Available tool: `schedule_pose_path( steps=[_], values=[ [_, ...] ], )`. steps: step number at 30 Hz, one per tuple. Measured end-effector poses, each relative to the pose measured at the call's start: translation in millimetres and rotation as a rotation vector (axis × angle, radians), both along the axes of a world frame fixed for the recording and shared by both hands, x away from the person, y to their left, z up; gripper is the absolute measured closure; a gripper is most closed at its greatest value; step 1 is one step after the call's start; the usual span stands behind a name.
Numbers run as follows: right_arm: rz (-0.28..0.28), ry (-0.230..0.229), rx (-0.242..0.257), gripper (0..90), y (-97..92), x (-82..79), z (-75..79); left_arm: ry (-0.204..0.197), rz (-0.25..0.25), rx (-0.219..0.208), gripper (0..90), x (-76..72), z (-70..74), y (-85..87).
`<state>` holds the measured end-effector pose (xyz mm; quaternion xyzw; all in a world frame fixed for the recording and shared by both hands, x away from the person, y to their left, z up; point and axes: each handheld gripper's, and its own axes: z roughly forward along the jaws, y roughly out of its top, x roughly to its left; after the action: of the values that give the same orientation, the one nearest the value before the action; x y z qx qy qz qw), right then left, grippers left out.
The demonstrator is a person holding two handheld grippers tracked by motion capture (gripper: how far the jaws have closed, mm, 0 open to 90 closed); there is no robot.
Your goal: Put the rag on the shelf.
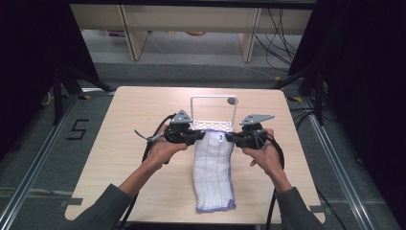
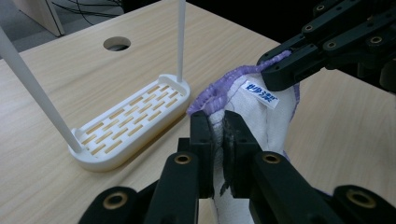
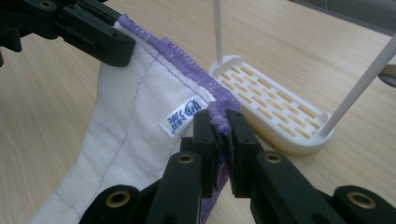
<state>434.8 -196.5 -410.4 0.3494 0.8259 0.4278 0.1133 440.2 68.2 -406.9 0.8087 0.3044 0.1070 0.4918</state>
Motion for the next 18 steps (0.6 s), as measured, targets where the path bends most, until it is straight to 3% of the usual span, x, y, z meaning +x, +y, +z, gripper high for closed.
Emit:
schedule_pose_path(
  steps=[3, 7, 14, 18],
  values=[
    [0.016, -0.029, -0.006, 84.3, 0.6, -3.4, 10.2, -0.007, -0.012, -0.019, 83.6, -5.5, 11.0, 2.3],
    [0.017, -0.069, -0.018, 84.4, 1.3, -10.2, 22.8, -0.032, -0.038, 0.007, 83.5, -14.0, 25.2, 2.8],
    [0.019, -0.073, -0.028, 84.5, 2.6, -14.8, 51.8, -0.048, -0.045, 0.008, 83.6, -15.8, 53.9, 5.6],
    [0.027, -0.084, -0.017, 84.6, 4.3, -12.4, 73.5, -0.052, -0.055, -0.015, 83.7, -14.3, 75.7, 9.9]
  ],
)
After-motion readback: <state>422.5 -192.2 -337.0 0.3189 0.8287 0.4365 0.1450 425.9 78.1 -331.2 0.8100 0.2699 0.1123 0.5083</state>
